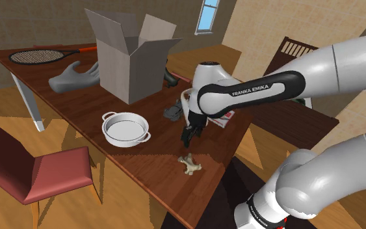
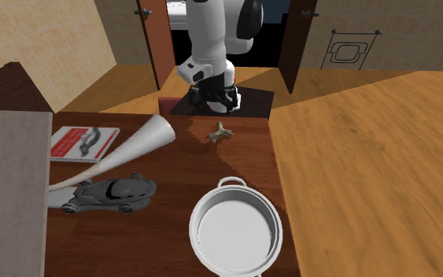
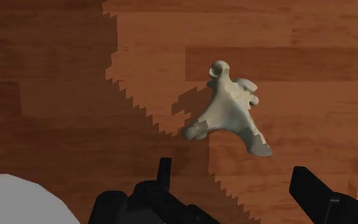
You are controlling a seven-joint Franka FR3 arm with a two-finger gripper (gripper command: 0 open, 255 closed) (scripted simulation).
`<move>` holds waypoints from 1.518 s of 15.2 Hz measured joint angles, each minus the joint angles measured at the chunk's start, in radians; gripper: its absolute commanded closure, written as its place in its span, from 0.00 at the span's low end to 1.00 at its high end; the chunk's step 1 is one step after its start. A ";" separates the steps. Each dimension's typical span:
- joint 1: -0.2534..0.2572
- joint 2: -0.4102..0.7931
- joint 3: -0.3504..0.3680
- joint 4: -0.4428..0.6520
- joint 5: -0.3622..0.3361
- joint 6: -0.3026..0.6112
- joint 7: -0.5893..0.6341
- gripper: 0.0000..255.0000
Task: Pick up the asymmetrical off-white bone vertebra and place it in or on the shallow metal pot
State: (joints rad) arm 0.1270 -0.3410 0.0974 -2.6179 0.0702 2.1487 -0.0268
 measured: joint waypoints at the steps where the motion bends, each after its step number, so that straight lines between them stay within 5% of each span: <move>1: 0.004 0.022 0.004 -0.006 0.005 -0.001 0.006 0.00; 19: 0.029 0.186 0.034 -0.103 0.039 0.145 0.032 0.00; 20: 0.029 0.186 0.034 -0.103 0.039 0.145 0.032 1.00; 23: 0.029 0.186 0.034 -0.103 0.039 0.145 0.033 1.00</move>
State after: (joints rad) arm 0.1563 -0.1551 0.1315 -2.7208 0.1092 2.2940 0.0057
